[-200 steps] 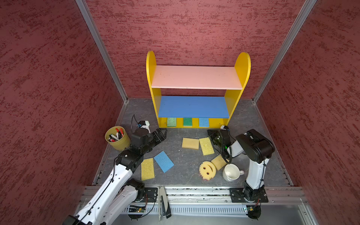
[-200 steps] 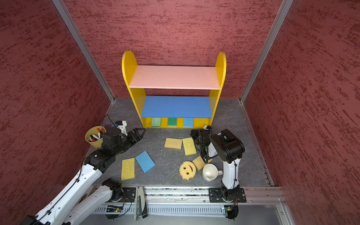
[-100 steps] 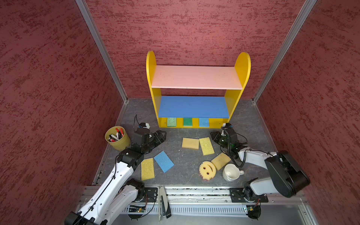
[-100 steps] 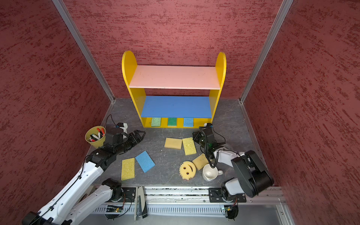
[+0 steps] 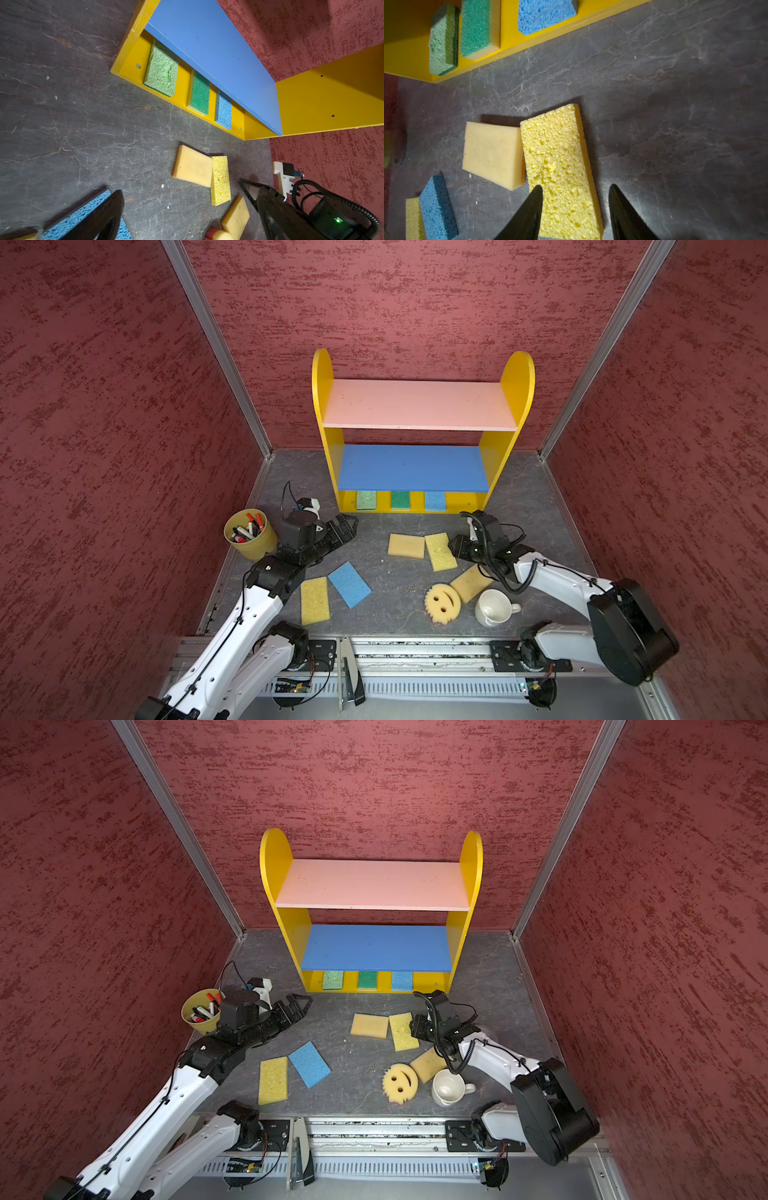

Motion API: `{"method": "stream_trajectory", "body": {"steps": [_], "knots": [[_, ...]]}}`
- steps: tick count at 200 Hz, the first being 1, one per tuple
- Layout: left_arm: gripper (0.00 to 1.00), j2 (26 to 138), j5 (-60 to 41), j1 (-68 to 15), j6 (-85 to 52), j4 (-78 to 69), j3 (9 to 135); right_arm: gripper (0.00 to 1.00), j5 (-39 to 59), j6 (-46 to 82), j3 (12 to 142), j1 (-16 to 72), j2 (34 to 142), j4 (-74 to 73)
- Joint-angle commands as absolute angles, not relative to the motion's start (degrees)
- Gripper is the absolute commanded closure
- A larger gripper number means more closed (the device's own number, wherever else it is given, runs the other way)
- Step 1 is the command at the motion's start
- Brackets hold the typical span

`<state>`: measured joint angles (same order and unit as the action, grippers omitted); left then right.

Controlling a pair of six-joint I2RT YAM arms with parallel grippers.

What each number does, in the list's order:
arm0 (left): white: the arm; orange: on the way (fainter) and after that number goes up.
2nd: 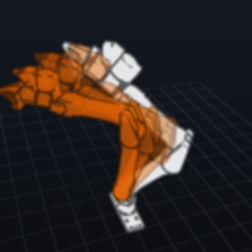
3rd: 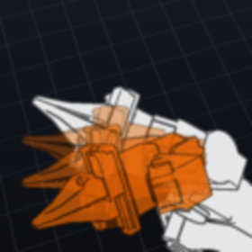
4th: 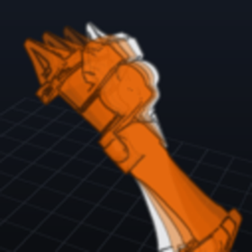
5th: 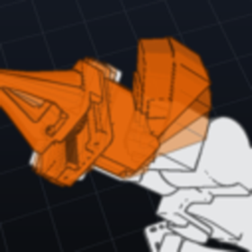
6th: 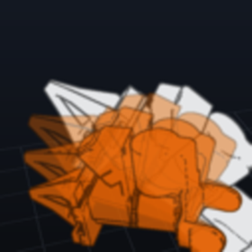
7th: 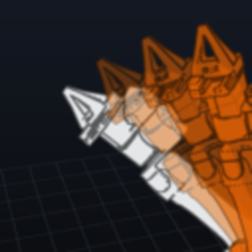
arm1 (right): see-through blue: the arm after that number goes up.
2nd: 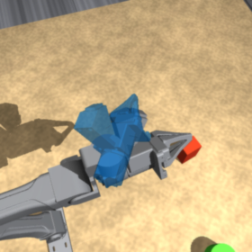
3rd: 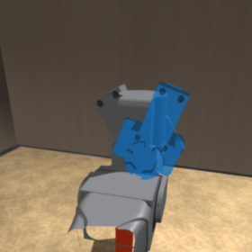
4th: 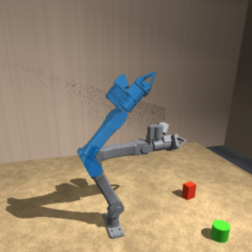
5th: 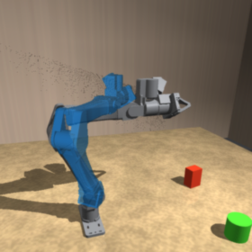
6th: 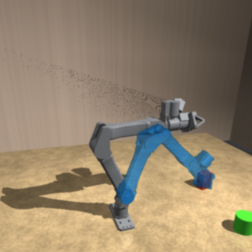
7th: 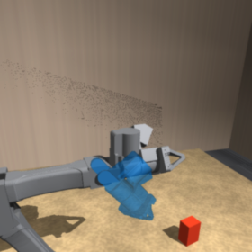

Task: Place and organize the cleaning sponges onto the shelf
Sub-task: 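Move the right gripper back over the long yellow sponge and open it, then grasp the long yellow sponge with the right gripper and lift it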

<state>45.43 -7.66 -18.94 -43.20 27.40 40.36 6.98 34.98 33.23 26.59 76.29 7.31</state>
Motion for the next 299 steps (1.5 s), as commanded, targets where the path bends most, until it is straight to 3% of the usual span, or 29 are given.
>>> {"method": "stream_trajectory", "body": {"steps": [1, 60, 96, 120, 154, 180, 228, 242, 263, 299], "knots": [[0.01, 45.4, -8.9, -18.5, -43.2, 27.0, 40.0, 0.47, 9.1, 33.7, 34.0, 27.2, 79.0, 9.2], [0.00, 47.7, -10.6, -18.1, -43.6, 24.9, 39.8, 0.47, 11.9, 35.6, 36.1, 28.9, 86.5, 3.6], [0.01, 50.1, -12.3, -17.9, -43.9, 23.2, 40.0, 0.52, 11.9, 36.4, 36.8, 29.1, 89.2, 1.8], [0.01, 50.9, -12.5, -17.9, -44.0, 22.7, 40.0, 0.59, 11.1, 36.9, 36.8, 29.0, 89.3, 1.9], [0.00, 51.5, -12.8, -17.9, -44.3, 21.7, 39.9, 0.80, 8.1, 36.9, 36.6, 29.1, 87.3, 2.8], [0.00, 52.3, -14.0, -18.1, -44.7, 20.6, 39.7, 0.88, 7.6, 37.0, 36.1, 29.0, 85.3, 2.6], [0.20, 54.5, -17.0, -19.4, -45.0, 17.9, 38.9, 1.00, 11.0, 38.0, 36.1, 28.9, 78.1, 0.2], [0.19, 55.1, -17.3, -20.2, -45.0, 17.1, 38.8, 1.00, 12.0, 38.6, 36.7, 29.0, 75.6, 0.1], [0.09, 56.0, -18.6, -21.5, -45.1, 16.4, 39.2, 1.00, 14.5, 39.9, 37.5, 28.9, 71.4, -0.7], [0.06, 56.7, -21.1, -24.8, -45.0, 12.0, 39.9, 1.00, 19.9, 42.8, 40.5, 29.4, 68.8, -2.4]]}}
